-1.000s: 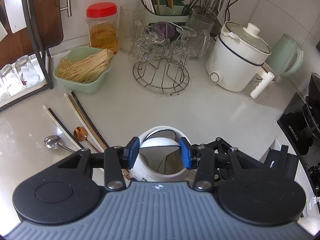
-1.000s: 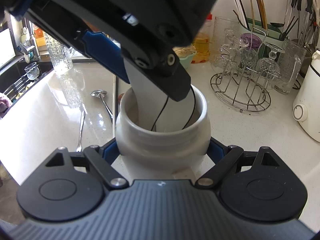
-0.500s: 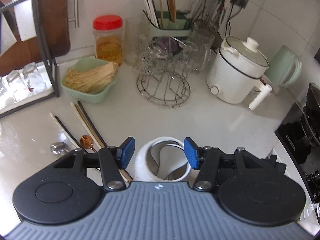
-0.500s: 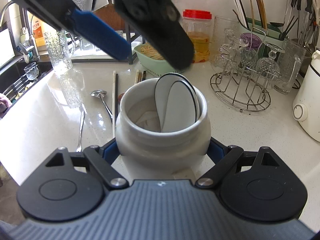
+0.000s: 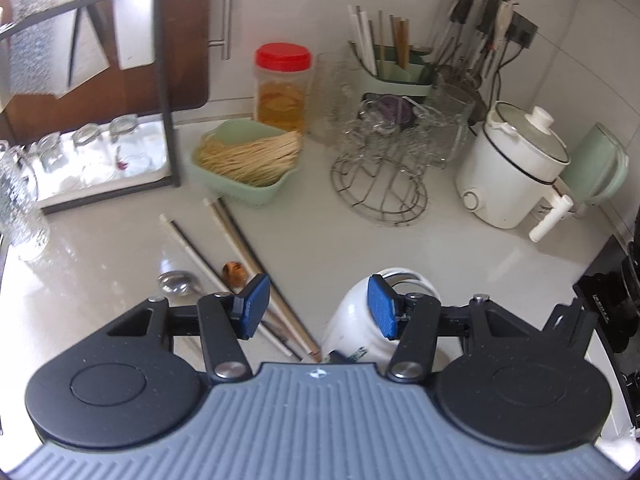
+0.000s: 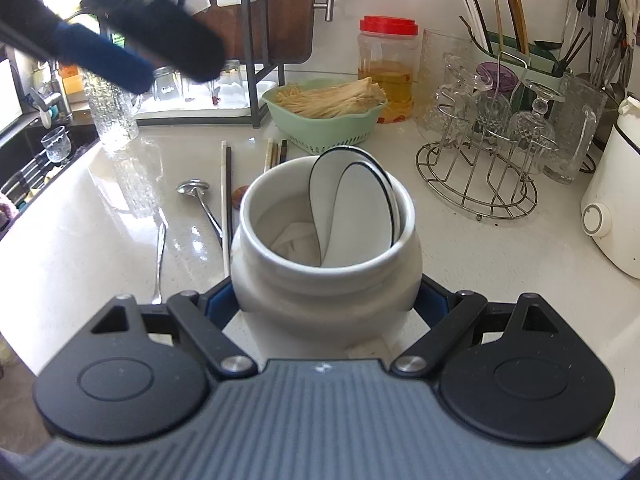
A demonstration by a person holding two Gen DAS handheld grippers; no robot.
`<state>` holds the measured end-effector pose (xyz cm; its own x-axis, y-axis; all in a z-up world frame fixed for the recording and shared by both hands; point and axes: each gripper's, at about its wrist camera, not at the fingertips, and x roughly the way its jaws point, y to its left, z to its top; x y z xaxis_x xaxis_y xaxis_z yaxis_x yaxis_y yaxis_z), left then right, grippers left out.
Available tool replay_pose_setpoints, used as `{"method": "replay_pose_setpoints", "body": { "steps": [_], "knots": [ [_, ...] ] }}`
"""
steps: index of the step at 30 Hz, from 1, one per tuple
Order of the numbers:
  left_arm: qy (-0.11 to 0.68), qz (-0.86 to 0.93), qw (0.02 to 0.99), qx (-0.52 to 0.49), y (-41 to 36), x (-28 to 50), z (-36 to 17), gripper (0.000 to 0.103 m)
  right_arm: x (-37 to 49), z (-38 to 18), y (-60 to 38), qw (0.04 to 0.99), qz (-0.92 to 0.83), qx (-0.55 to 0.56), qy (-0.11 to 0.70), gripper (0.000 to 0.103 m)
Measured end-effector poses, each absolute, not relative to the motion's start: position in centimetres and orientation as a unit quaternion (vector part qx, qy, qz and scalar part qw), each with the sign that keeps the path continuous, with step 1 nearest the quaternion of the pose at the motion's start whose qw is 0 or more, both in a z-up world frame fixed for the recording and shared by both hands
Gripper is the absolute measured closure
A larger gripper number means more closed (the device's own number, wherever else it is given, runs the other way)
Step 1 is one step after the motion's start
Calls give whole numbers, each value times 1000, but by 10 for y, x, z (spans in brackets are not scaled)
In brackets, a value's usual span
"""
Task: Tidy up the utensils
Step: 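Open the left tool and withdraw it from the mug toward the counter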
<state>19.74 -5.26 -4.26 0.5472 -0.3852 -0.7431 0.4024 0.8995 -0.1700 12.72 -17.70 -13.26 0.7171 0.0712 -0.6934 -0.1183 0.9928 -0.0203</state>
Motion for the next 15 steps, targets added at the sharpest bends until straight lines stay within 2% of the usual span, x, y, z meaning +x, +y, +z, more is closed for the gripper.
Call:
{"method": "replay_pose_setpoints", "body": {
  "steps": [15],
  "knots": [
    [453,-178,873,-29,4,194,-80,43,129,-131,-171,924,28,-24,380,12]
  ]
}}
